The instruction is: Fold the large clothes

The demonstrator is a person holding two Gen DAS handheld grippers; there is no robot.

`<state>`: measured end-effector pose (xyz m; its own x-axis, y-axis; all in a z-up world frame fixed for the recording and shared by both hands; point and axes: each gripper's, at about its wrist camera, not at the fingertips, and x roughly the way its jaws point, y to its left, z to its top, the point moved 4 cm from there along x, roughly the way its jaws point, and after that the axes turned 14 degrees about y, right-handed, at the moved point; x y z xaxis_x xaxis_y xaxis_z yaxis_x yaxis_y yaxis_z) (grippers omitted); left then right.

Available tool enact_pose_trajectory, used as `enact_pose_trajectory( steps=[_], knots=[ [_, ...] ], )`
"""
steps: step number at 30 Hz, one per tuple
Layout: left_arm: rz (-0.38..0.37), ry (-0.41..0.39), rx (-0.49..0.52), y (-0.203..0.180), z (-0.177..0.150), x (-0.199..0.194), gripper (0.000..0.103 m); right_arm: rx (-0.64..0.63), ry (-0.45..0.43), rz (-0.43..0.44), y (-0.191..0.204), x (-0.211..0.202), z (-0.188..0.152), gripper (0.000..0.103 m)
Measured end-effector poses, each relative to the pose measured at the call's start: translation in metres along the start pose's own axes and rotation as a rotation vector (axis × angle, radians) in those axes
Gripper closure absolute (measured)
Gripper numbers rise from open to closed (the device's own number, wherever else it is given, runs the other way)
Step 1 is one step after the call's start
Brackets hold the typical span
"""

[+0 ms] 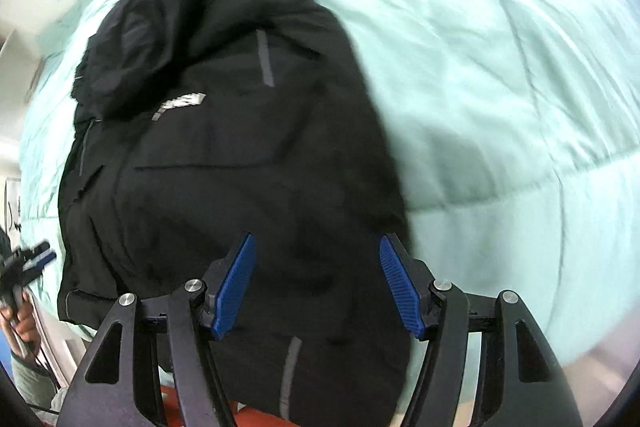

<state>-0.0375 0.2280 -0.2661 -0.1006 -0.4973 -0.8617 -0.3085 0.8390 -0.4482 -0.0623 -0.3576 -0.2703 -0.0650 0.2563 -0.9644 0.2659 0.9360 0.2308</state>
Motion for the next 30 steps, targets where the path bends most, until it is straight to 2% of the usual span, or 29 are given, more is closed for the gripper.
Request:
enact_pose_trajectory(
  steps=[3,6,9,11,14,18,19,20,23,26,30],
  knots=[
    [-0.005,0.06,-0.03,0.016,-0.012,0.016,0.047,0.031,0.022,0.015,-0.014,0.002,-0.009,0.036],
    [-0.081,0.127,-0.052,0.023,-0.021,0.032,0.047,0.039,0.043,0.02,-0.022,0.004,-0.018,0.036],
    [-0.139,0.18,-0.028,0.019,-0.029,0.047,0.047,0.034,0.069,0.02,-0.025,0.007,-0.027,0.036],
    [-0.135,0.195,-0.007,0.013,-0.034,0.054,0.046,0.034,0.089,0.03,-0.027,0.011,-0.032,0.036],
    [-0.097,0.181,0.018,0.005,-0.035,0.06,0.046,0.042,0.115,0.031,-0.031,0.021,-0.04,0.036],
    [-0.115,0.124,0.077,-0.015,-0.035,0.052,0.047,0.085,0.166,0.057,-0.036,0.038,-0.052,0.036],
    [-0.134,0.106,0.114,-0.025,-0.037,0.045,0.048,0.088,0.176,0.095,-0.034,0.039,-0.056,0.037],
    [-0.154,0.092,0.154,-0.035,-0.04,0.038,0.049,0.089,0.177,0.128,-0.032,0.038,-0.061,0.044],
    [-0.197,0.084,0.223,-0.049,-0.045,0.024,0.049,0.078,0.158,0.137,-0.027,0.025,-0.071,0.052],
    [-0.255,0.106,0.213,-0.051,-0.044,0.025,0.048,0.092,0.147,0.197,-0.031,0.013,-0.075,0.054],
    [-0.243,0.136,0.162,-0.041,-0.045,0.04,0.047,0.09,0.141,0.24,-0.028,0.003,-0.075,0.055]
  ],
)
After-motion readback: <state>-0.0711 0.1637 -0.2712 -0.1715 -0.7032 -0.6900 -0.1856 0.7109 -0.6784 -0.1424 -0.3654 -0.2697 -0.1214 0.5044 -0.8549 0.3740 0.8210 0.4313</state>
